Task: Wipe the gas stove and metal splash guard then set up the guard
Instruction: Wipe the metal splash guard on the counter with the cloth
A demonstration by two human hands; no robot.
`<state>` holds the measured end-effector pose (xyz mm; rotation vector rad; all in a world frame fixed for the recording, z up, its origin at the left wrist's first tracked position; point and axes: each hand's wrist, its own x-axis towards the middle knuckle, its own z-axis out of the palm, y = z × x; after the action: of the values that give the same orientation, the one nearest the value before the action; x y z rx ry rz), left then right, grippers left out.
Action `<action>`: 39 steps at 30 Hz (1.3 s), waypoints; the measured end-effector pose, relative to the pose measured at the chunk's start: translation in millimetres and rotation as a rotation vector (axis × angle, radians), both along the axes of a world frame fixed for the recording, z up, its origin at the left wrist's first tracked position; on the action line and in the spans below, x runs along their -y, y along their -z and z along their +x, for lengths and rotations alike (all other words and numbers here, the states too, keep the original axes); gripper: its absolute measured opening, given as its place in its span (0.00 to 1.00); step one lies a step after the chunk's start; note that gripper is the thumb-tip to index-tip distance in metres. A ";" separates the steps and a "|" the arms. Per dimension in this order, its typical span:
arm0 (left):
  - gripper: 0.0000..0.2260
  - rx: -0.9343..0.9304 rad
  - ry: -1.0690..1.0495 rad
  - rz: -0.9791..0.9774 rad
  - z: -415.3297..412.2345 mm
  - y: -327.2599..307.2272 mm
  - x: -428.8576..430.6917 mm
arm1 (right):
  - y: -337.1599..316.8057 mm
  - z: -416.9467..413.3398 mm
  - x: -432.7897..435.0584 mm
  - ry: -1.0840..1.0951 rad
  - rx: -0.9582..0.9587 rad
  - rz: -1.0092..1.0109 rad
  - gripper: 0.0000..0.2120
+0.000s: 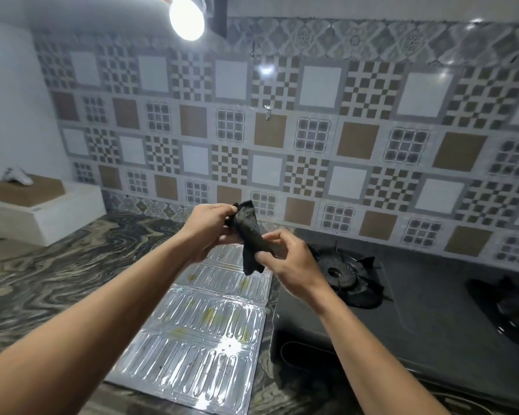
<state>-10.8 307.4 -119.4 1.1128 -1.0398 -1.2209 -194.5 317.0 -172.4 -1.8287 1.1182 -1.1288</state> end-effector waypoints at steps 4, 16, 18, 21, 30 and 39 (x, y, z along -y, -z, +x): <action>0.20 0.097 0.118 0.028 2.3 -1.3 -2.3 | -13.6 -7.0 9.1 0.008 0.088 -0.020 0.06; 0.30 0.263 0.021 -0.075 2.0 -3.9 -1.6 | -43.4 -17.9 31.7 -0.166 0.344 0.297 0.17; 0.23 0.335 0.031 -0.116 5.8 -4.5 1.9 | -40.4 -18.2 34.4 -0.170 0.120 0.273 0.32; 0.14 0.433 0.041 -0.152 9.2 -6.9 6.9 | -33.8 -10.9 38.8 -0.151 -0.034 0.207 0.31; 0.10 0.546 0.023 -0.142 38.9 1.2 54.5 | -26.7 24.0 71.9 -0.199 0.085 0.253 0.27; 0.15 0.433 0.185 -0.060 99.1 4.8 124.7 | -15.3 77.2 119.6 0.071 -0.096 0.113 0.07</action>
<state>88.3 182.7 -124.2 1.2881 -1.5251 -1.1061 -117.4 197.4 -157.1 -1.7829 1.2848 -1.0052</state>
